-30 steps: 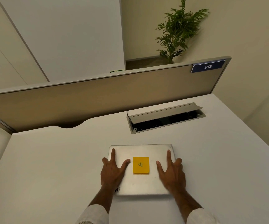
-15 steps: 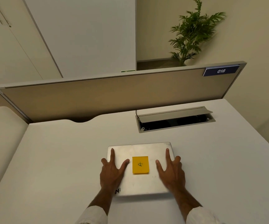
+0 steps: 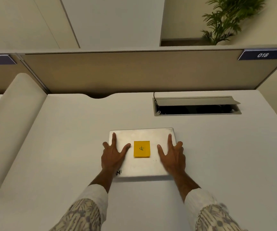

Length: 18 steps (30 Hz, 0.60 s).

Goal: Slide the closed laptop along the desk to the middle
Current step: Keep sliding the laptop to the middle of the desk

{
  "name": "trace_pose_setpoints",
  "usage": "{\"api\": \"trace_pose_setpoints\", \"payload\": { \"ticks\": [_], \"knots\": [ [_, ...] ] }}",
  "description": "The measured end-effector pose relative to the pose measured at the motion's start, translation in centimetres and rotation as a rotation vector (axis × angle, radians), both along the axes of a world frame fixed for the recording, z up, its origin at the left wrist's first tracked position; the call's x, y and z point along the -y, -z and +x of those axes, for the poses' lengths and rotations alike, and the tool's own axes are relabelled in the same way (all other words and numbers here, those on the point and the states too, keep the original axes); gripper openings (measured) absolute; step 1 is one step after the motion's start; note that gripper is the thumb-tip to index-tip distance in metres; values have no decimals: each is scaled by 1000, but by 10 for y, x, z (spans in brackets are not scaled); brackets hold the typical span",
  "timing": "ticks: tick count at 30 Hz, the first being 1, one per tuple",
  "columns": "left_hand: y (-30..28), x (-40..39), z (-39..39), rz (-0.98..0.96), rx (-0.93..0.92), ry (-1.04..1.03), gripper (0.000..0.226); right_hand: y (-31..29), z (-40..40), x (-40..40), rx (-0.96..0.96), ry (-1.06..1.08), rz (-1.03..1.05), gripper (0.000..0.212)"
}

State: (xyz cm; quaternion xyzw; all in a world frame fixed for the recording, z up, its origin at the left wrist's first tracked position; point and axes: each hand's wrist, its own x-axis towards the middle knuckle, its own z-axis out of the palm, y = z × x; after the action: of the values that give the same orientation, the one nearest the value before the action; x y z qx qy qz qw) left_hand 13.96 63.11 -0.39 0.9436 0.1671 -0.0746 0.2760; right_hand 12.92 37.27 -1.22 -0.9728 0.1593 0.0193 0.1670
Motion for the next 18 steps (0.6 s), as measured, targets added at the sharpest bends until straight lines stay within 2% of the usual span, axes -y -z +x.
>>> {"api": "trace_pose_setpoints", "payload": {
  "ticks": [6, 18],
  "knots": [
    [5, -8, -6, 17, -19, -7, 100, 7, -1, -8, -11, -24, -12, 81],
    [13, -10, -4, 236, -25, 63, 97, 12, -2, -11, -11, -39, -51, 78]
  ]
}}
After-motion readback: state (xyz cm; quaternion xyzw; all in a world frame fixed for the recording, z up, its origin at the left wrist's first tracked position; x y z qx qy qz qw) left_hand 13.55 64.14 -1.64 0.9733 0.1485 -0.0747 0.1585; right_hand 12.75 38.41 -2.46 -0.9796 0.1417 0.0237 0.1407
